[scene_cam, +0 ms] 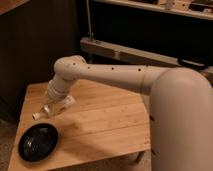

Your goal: Place the bottle in the ceramic bowl

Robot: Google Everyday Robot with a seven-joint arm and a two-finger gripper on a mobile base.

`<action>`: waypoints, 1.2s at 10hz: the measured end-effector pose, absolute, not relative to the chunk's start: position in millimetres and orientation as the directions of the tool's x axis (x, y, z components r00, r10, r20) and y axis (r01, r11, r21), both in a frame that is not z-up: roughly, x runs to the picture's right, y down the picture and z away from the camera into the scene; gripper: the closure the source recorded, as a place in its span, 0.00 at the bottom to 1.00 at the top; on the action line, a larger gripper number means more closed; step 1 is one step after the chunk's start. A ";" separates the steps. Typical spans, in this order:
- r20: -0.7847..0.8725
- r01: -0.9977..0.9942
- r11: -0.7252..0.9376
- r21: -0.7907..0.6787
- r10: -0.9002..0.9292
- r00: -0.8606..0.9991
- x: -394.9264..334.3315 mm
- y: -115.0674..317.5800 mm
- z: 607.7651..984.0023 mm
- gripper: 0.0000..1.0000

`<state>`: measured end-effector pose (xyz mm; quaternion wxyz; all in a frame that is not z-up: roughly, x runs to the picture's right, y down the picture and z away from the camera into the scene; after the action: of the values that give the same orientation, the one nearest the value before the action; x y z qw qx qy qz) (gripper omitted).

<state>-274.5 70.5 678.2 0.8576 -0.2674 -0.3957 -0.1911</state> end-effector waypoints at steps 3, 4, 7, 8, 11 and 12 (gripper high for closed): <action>0.781 0.539 0.784 -0.308 -0.116 0.614 -274.3 70.7 678.4 1.00; 0.781 0.538 0.784 -0.308 -0.115 0.614 -273.8 70.8 678.7 1.00; 0.809 0.561 0.768 -0.308 -0.099 0.580 -276.6 87.9 685.2 1.00; 0.824 0.582 0.754 -0.306 -0.096 0.558 -287.5 102.2 687.5 1.00; 0.874 0.631 0.725 -0.275 -0.085 0.479 -323.2 129.8 675.8 1.00; 0.888 0.641 0.721 -0.262 -0.081 0.453 -332.9 134.4 671.1 1.00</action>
<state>-332.9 134.4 671.1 0.7990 -0.2971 -0.4714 -0.2260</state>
